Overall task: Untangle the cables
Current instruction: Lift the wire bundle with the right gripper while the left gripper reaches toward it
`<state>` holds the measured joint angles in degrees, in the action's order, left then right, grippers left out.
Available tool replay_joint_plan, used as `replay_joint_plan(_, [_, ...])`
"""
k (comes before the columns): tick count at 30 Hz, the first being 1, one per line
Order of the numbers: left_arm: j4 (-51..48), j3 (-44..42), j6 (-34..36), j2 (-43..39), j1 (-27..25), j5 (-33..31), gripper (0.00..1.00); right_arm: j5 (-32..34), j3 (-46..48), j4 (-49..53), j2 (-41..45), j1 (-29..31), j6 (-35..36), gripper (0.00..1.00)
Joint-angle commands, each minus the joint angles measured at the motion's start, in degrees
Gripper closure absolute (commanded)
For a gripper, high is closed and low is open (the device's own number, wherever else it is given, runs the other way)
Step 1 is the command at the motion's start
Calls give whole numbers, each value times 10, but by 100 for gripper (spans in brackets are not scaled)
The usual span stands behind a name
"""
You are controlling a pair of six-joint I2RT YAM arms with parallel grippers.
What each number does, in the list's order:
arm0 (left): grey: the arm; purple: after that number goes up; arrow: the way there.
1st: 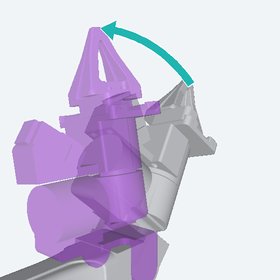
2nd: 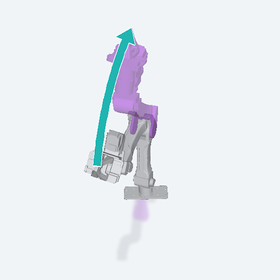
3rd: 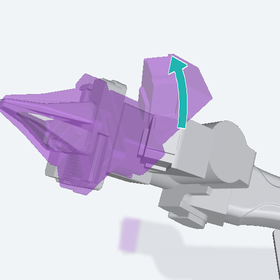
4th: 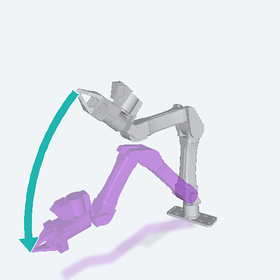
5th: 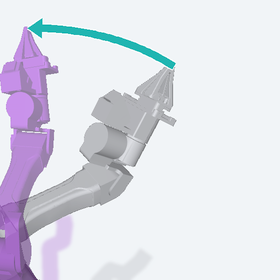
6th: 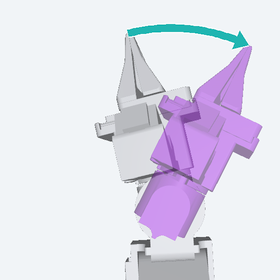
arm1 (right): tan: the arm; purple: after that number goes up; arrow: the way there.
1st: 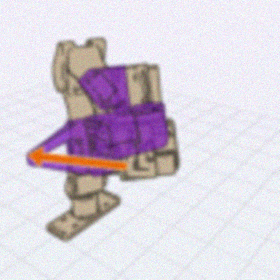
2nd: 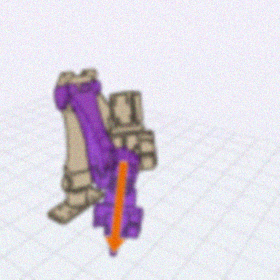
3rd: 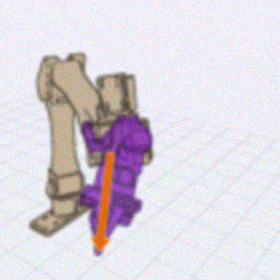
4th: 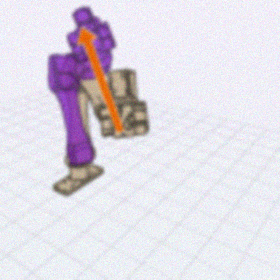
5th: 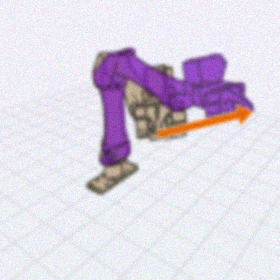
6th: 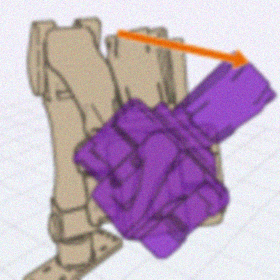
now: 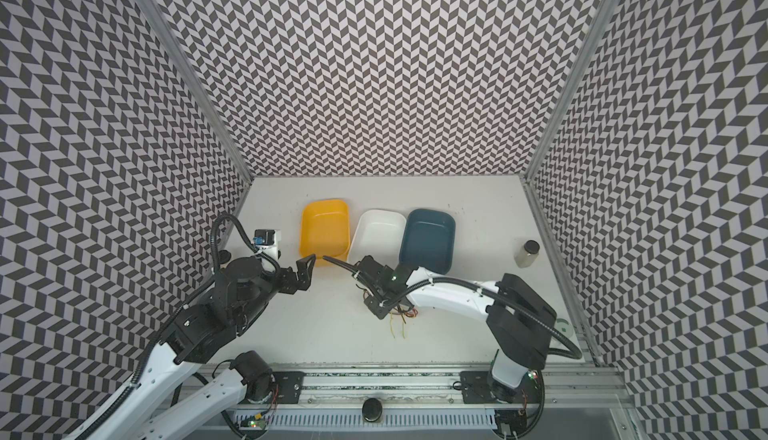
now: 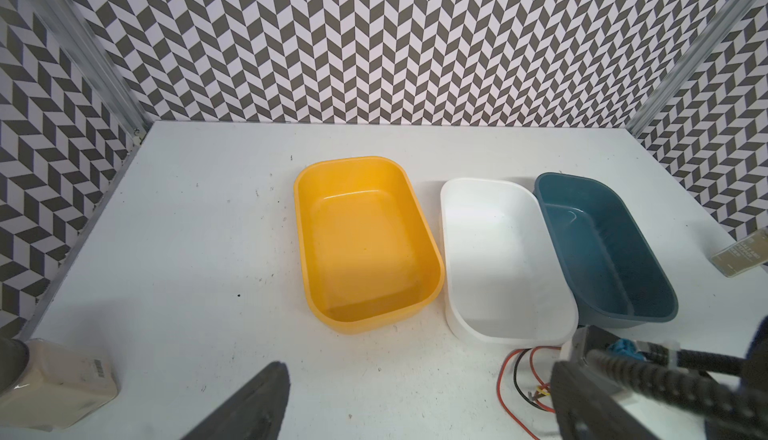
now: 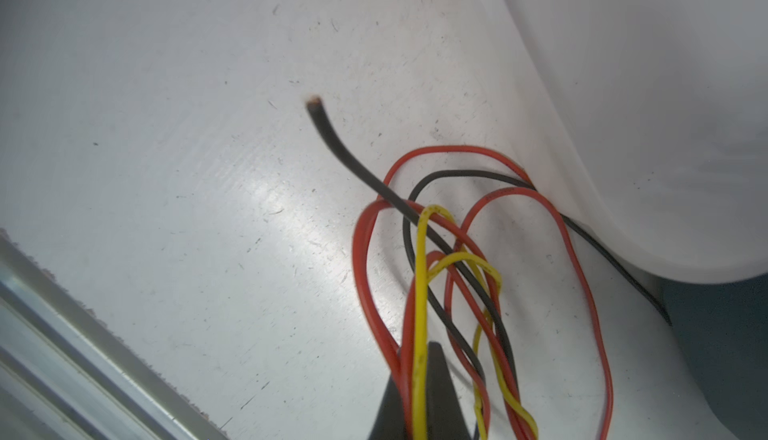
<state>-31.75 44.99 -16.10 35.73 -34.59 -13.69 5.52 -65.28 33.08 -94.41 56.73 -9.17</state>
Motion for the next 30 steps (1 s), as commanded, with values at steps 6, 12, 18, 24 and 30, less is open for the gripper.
replay_joint_plan(6, [0,-1,3,0,-3,12,1,-64,2,11,87,-8,2,100])
replay_joint_plan(12, [14,-1,10,-20,-4,74,2,-127,-1,10,176,-30,-23,100])
replay_joint_plan(18, [59,-20,17,-81,-8,201,0,-231,18,-26,263,-81,-57,100])
replay_joint_plan(24, [111,-47,11,-131,-15,334,0,-375,66,-123,341,-156,-118,100])
replay_joint_plan(30, [106,-20,9,-28,-41,433,0,-479,74,-184,374,-193,-162,100])
